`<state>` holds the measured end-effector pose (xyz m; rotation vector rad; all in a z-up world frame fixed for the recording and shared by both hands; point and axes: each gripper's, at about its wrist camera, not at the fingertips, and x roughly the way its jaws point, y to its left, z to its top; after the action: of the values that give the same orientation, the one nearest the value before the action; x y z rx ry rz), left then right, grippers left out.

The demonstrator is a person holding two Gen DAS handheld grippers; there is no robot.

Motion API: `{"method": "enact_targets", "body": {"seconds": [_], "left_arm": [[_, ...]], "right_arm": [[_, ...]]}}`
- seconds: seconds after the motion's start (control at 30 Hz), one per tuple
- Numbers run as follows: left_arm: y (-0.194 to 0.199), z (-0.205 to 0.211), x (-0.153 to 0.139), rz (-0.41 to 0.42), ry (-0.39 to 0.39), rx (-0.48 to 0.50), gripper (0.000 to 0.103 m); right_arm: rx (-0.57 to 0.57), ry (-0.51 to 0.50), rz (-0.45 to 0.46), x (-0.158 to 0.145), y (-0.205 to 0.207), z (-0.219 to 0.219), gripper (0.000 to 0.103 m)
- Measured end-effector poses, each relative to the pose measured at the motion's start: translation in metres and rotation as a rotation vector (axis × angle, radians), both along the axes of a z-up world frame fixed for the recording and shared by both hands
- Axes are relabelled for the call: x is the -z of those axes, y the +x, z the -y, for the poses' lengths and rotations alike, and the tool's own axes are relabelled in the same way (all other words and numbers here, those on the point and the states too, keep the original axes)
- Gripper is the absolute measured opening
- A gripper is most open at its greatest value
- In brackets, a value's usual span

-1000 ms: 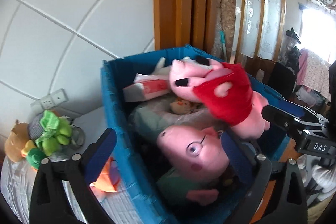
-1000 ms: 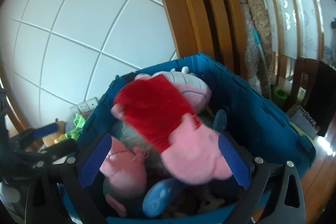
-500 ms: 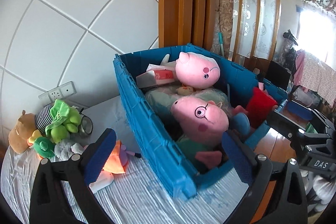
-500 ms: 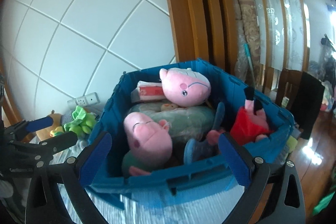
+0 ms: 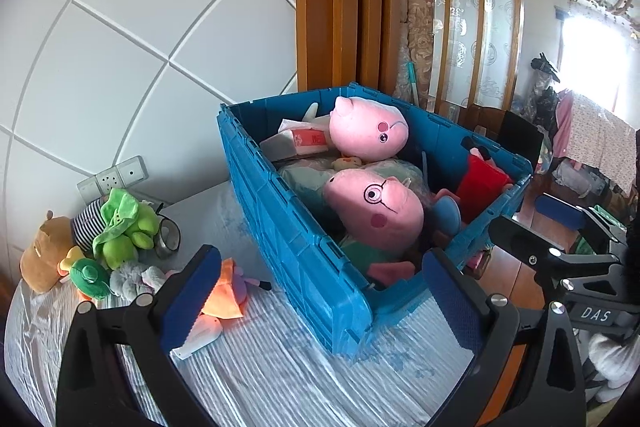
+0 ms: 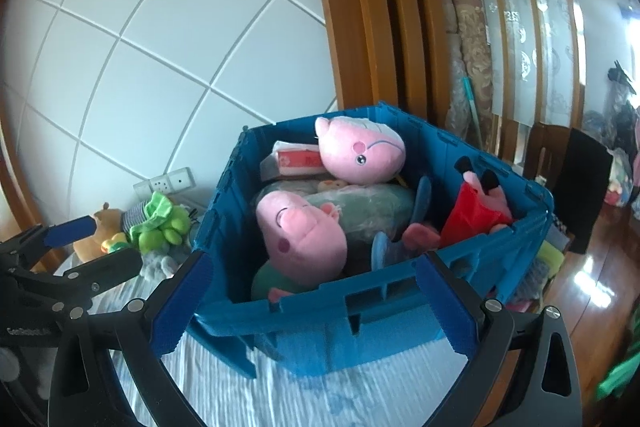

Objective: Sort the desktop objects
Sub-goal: 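Withdraw both grippers from the bin back over the table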

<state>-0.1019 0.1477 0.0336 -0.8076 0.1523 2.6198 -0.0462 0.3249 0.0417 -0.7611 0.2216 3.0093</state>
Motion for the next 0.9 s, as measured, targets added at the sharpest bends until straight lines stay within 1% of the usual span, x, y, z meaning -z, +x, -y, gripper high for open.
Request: {"method": "enact_targets", "body": {"seconds": [0.27, 0.43, 0.67, 0.9], "left_arm": [[0.002, 0.016, 0.003, 0.007, 0.010, -0.026, 0.102], [0.003, 0.033, 0.008, 0.018, 0.018, -0.056, 0.102], [0.003, 0.073, 0.020, 0.042, 0.024, -0.114, 0.102], [0.008, 0.120, 0.030, 0.057, 0.032, -0.157, 0.102]], "right_arm": [[-0.014, 0.007, 0.004, 0.000, 0.001, 0.013, 0.103], [-0.038, 0.003, 0.010, 0.005, -0.001, 0.027, 0.103], [-0.076, -0.001, 0.030, 0.013, -0.007, 0.059, 0.103], [-0.124, 0.011, 0.050, 0.020, -0.014, 0.105, 0.103]]}}
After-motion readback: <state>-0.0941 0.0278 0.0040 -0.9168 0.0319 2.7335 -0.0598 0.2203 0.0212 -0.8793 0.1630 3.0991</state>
